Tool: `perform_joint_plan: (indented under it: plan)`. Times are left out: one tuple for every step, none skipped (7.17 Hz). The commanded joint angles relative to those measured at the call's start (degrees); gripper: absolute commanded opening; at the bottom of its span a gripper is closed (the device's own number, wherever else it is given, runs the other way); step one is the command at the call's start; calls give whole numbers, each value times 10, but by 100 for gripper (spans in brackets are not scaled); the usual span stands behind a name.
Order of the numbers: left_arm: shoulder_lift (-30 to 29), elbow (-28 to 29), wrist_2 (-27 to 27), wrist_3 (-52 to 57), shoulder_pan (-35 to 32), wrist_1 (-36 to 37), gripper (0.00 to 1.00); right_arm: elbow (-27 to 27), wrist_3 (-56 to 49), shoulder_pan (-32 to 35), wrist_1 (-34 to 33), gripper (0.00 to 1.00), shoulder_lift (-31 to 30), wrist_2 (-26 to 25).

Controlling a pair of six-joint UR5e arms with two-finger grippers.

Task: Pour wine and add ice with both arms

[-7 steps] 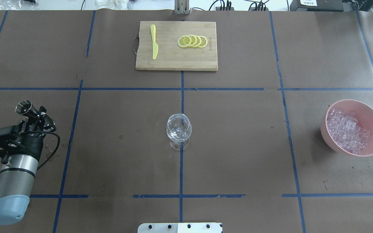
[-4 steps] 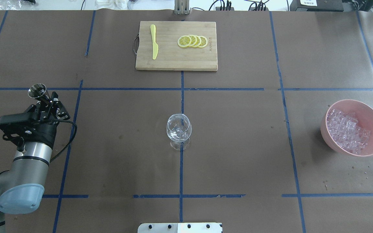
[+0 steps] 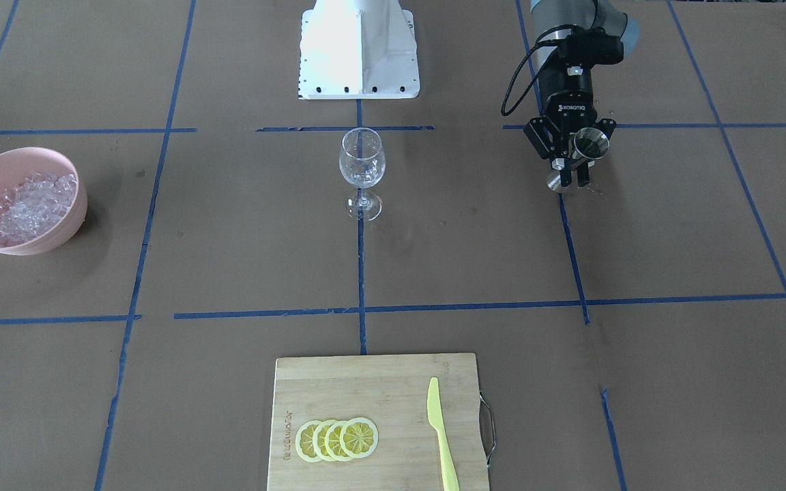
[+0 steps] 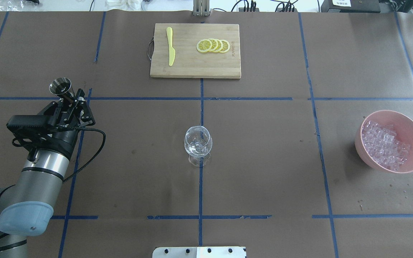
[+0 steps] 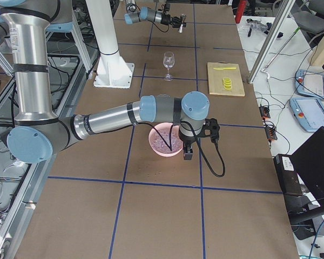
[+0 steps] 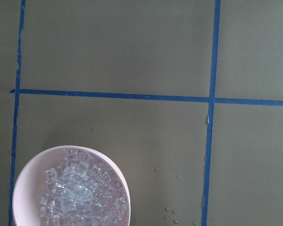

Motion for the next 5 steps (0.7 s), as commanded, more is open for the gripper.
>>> perform_joint_plan:
  plan:
    - [-46,4,-1,61,1,-35,0,1,0,0,0,100,2,0]
    - [-86,26,-1,93,2,-34,0,3,0,0,1,100,2,0]
    - [-120,38,-1,147,2,-30,0,5,0,0,2,100,1,-1]
    - [-139,40,-34,168,5,-27,0,14,24,0,4,100,-3,-2]
    - [-154,45,-52,178,7,-25,0,27,60,-1,6,100,-6,-1]
